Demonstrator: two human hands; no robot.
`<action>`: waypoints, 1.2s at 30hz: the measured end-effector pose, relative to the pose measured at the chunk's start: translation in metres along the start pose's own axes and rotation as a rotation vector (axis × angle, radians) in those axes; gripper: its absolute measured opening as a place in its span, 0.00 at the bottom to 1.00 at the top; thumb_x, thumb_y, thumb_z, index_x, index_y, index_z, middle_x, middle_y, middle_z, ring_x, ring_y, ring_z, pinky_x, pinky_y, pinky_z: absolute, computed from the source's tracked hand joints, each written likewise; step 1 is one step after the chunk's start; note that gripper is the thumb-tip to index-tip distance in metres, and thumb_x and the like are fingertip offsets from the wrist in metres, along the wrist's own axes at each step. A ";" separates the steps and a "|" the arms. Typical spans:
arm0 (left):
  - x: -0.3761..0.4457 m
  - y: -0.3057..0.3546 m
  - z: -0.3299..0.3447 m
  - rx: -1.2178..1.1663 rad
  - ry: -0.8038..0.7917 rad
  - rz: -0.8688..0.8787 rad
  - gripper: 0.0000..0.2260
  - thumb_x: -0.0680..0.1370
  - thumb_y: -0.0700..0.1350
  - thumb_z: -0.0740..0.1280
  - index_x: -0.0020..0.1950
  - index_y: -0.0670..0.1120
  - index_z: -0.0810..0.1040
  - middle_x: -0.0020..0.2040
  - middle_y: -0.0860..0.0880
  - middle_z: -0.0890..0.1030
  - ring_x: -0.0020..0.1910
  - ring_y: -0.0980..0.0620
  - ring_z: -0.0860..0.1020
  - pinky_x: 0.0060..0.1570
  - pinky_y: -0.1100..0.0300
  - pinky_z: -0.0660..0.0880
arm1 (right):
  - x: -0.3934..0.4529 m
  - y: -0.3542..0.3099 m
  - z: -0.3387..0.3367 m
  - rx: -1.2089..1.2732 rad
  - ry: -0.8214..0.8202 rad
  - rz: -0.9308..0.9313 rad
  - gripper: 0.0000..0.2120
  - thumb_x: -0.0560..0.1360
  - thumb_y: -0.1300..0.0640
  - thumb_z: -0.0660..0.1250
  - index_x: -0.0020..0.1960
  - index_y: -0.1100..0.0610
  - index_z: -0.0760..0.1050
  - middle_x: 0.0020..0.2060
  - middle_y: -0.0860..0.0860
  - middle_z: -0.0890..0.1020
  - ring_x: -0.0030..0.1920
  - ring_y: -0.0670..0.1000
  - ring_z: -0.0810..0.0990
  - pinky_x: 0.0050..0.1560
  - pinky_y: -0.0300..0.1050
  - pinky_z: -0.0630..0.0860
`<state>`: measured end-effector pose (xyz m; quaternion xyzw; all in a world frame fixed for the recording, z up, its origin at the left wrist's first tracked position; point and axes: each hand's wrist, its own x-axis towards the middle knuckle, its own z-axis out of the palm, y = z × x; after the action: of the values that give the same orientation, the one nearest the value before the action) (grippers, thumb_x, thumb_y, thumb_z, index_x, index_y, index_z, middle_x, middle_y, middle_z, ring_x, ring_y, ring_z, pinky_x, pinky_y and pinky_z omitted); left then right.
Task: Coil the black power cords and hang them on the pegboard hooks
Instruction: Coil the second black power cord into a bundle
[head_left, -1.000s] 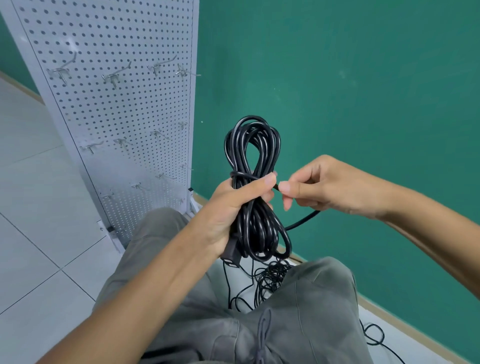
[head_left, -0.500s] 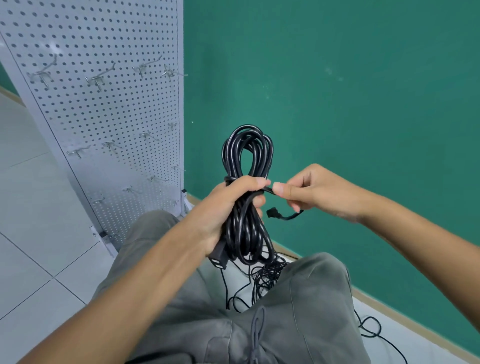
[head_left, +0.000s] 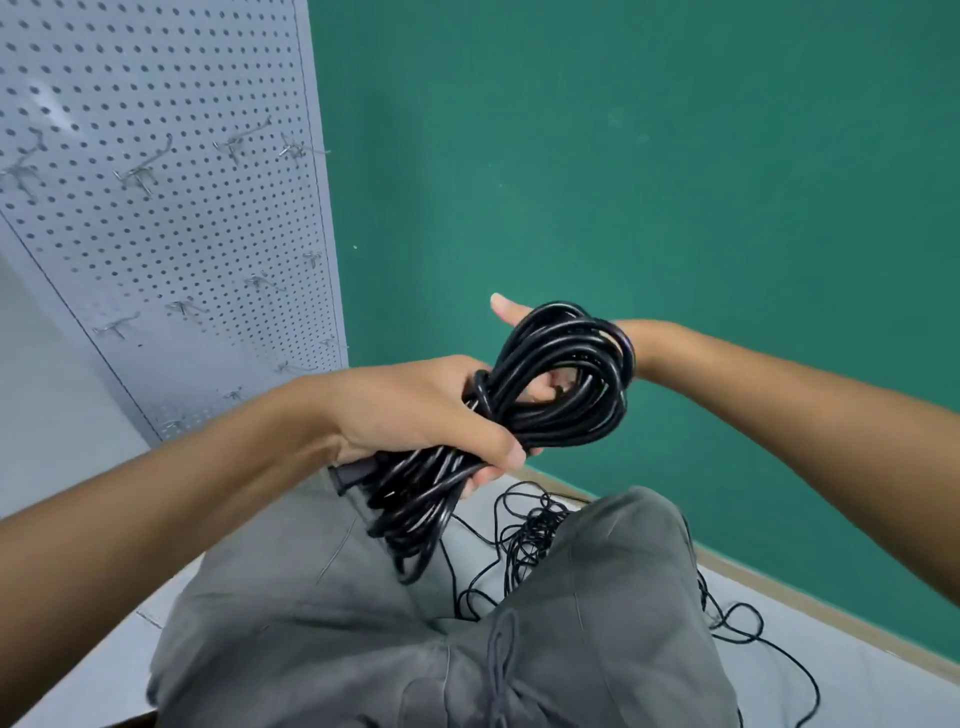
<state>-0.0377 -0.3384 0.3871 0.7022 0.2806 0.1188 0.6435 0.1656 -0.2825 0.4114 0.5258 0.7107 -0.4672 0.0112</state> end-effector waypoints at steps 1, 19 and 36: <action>0.003 0.002 -0.002 0.079 -0.029 -0.019 0.08 0.77 0.33 0.69 0.40 0.40 0.75 0.31 0.45 0.75 0.31 0.47 0.73 0.38 0.55 0.75 | 0.002 -0.005 -0.001 -0.032 -0.026 0.028 0.27 0.87 0.54 0.48 0.49 0.70 0.78 0.33 0.52 0.81 0.25 0.38 0.75 0.37 0.32 0.71; 0.059 -0.025 -0.006 0.205 0.090 -0.397 0.09 0.76 0.45 0.74 0.38 0.43 0.79 0.38 0.42 0.78 0.31 0.48 0.73 0.30 0.61 0.71 | 0.024 -0.097 -0.018 -0.838 -0.074 0.082 0.20 0.84 0.50 0.60 0.50 0.65 0.80 0.38 0.55 0.88 0.27 0.51 0.71 0.32 0.42 0.71; 0.042 -0.038 0.016 -0.645 0.694 0.040 0.03 0.77 0.38 0.72 0.45 0.45 0.81 0.33 0.49 0.78 0.27 0.54 0.75 0.26 0.63 0.73 | -0.028 -0.030 0.007 -0.418 0.421 -0.069 0.21 0.79 0.47 0.70 0.30 0.53 0.76 0.19 0.42 0.74 0.21 0.43 0.66 0.24 0.33 0.62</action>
<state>-0.0046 -0.3285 0.3398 0.3906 0.4140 0.4399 0.6946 0.1524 -0.3084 0.4415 0.5730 0.7956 -0.1917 -0.0443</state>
